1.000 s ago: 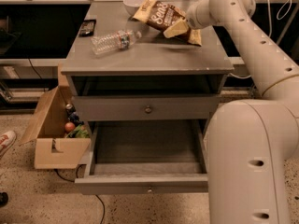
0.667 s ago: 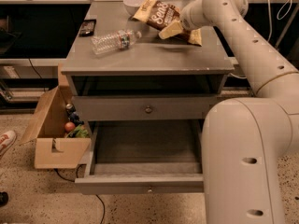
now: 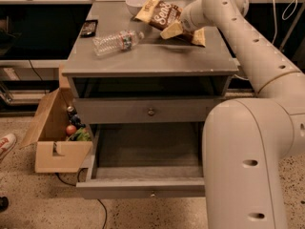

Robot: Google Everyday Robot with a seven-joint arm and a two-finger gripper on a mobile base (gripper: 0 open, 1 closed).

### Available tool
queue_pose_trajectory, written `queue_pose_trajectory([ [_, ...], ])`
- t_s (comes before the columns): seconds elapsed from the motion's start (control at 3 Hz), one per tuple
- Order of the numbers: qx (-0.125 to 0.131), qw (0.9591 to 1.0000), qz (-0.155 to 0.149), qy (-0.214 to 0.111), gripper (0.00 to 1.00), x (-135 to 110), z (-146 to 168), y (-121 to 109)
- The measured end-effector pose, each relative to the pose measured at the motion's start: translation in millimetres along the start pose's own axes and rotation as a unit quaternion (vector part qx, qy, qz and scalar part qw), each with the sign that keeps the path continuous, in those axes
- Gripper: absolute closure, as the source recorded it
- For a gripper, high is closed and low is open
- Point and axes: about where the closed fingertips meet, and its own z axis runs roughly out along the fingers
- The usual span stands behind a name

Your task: Place brown chip bag into middle drawer

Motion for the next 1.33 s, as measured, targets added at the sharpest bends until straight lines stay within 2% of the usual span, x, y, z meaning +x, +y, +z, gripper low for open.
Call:
queue_pose_trajectory([
  [0.33, -0.004, 1.0, 0.008, -0.004, 0.4, -1, 5, 5],
  [0.67, -0.021, 0.9992, 0.029, -0.016, 0.7, 0, 15, 15],
  [1.0, -0.034, 0.998, 0.039, -0.037, 0.94, -4, 12, 18],
  [1.33, -0.002, 0.9962, 0.018, -0.085, 1.0, -21, -52, -10],
])
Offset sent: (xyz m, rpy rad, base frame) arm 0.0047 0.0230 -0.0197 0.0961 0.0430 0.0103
